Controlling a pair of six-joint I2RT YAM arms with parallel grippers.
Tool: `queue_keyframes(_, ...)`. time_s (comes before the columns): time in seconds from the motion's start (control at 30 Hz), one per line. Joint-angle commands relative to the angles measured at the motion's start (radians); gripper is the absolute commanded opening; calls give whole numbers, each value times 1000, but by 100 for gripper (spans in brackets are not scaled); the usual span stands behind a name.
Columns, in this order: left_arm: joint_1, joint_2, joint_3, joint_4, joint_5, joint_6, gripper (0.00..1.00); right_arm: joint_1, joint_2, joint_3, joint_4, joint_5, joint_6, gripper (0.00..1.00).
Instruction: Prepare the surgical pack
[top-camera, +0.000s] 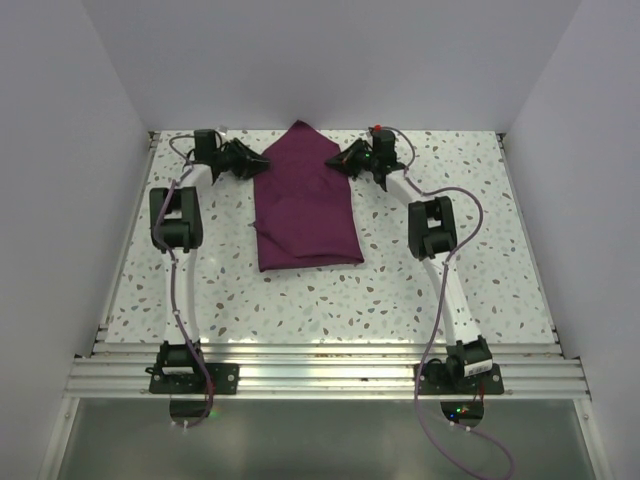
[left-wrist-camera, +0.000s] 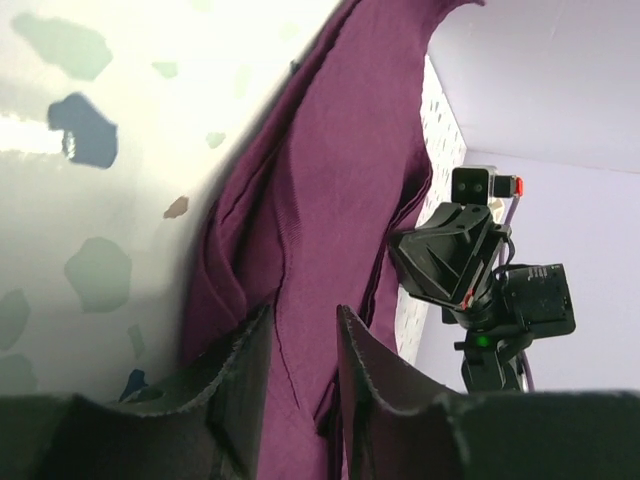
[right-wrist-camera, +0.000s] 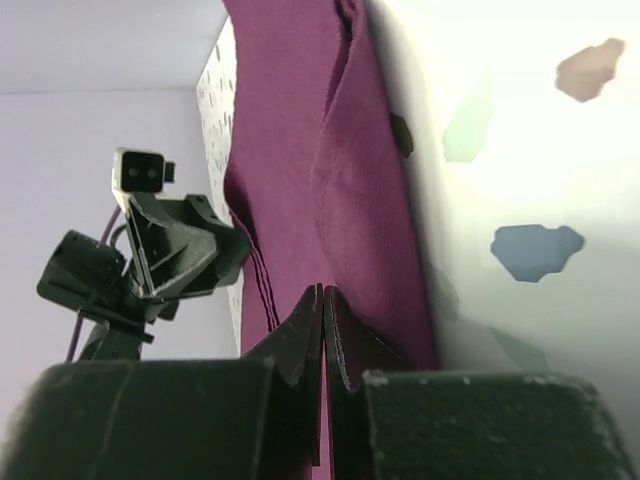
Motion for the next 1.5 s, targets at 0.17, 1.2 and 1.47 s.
queue_keyframes(0.17,7,-242,-98,-22,-15,121,39,-13,-216,-87,-43,-108,-138,0)
queue_keyframes(1.2,-85,-425,-569,-231,-61,330,20,30,-457,-640,-190,-258,-394,0)
queue_keyframes(1.47,-95,-469,-618,-252,-62,359,20,47,-542,-776,-181,-268,-419,0)
